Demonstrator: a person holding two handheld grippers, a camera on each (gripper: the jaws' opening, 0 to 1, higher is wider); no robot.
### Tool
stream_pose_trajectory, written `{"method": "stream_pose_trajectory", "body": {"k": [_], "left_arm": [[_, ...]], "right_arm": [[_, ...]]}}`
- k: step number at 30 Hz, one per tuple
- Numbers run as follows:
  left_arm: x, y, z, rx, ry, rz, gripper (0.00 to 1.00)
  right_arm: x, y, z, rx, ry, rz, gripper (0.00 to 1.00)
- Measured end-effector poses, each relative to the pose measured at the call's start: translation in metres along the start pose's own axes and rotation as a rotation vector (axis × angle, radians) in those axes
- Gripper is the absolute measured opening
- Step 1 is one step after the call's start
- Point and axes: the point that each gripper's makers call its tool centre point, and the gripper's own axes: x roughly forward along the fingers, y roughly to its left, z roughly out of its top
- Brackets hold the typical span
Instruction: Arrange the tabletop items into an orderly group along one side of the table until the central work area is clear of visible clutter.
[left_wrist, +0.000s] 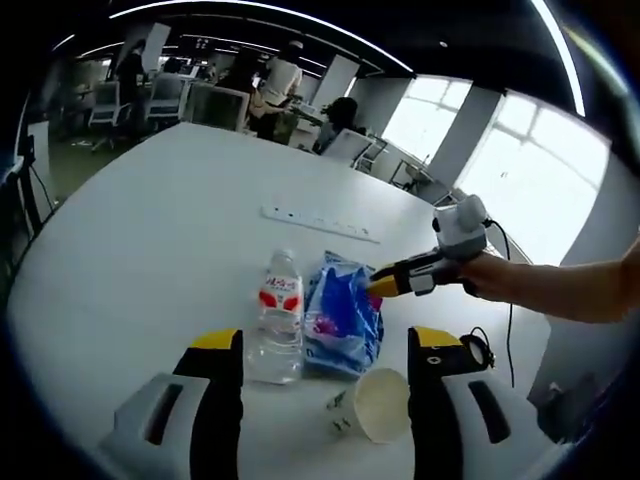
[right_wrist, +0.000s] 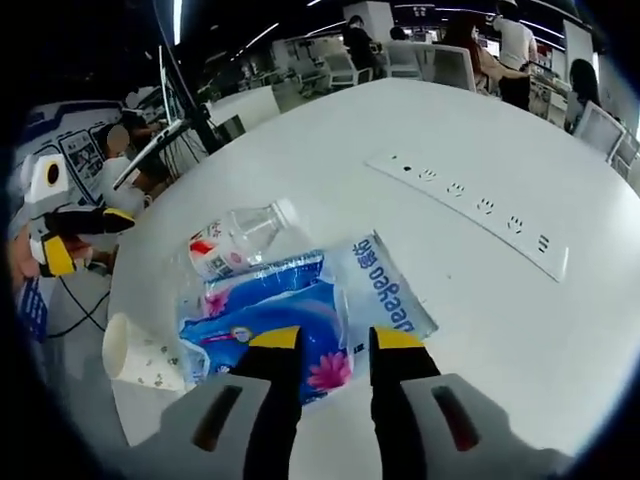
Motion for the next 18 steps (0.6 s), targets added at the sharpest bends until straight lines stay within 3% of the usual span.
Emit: {"method": "stream_pose_trajectory", "body": {"k": [11, 18], "left_arm": [[0.0006, 0.0028, -0.0055, -0.011, 0.006, 0.009, 0.67], [0.0014, 0.0038, -0.0083, -0.010, 0.012, 0.010, 0.66]], "right_arm": [[0.0094, -0.0035, -0.0043, -0.035, 0.023, 0.019, 0.04], [0.0079, -0.0045, -0.0060, -0.048, 0.027, 0.021, 0.00]]}}
